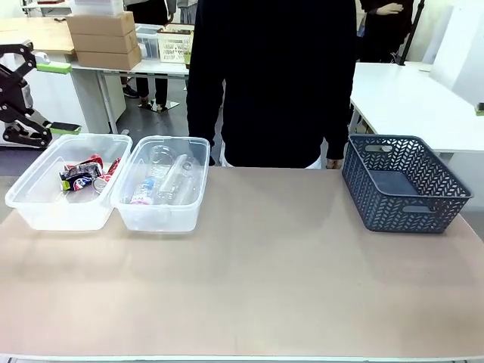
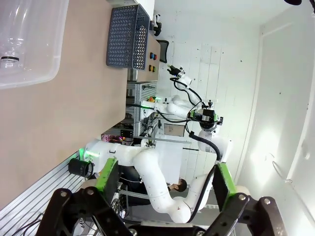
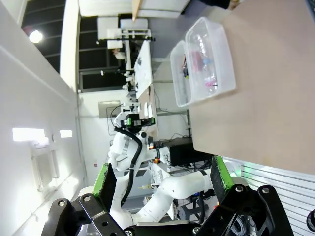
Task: Sort the waste into each basket.
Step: Release the Organizing box you were holding.
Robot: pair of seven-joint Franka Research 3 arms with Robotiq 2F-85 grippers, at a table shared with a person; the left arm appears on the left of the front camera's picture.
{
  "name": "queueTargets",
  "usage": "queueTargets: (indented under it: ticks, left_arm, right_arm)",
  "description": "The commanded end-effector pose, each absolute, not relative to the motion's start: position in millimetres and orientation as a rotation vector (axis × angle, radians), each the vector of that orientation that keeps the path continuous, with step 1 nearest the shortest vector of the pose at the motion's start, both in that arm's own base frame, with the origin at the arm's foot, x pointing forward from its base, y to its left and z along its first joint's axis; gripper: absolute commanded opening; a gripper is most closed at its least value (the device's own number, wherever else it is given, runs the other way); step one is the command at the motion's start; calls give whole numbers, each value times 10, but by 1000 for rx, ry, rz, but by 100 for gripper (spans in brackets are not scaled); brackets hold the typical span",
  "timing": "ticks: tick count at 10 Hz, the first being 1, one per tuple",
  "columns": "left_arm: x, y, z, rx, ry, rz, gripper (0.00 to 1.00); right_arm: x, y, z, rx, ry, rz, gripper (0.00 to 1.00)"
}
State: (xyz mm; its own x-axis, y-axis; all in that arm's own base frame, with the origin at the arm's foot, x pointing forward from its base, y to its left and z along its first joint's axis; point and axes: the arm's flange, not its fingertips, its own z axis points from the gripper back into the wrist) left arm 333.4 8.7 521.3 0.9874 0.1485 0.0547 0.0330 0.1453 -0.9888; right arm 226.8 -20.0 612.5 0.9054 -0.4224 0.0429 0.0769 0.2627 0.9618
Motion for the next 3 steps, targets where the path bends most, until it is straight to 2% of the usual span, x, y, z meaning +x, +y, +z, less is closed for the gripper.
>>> queueTargets:
  ticks: [1, 3]
  left_arm:
    - [3327, 75, 5234, -1447, -158, 79, 100]
    - [3327, 75, 5234, -1447, -158, 79, 100]
  right_arm:
    - [2299, -182, 6155, 1285, -339, -319, 100]
    - [2299, -182, 6155, 1285, -339, -319, 100]
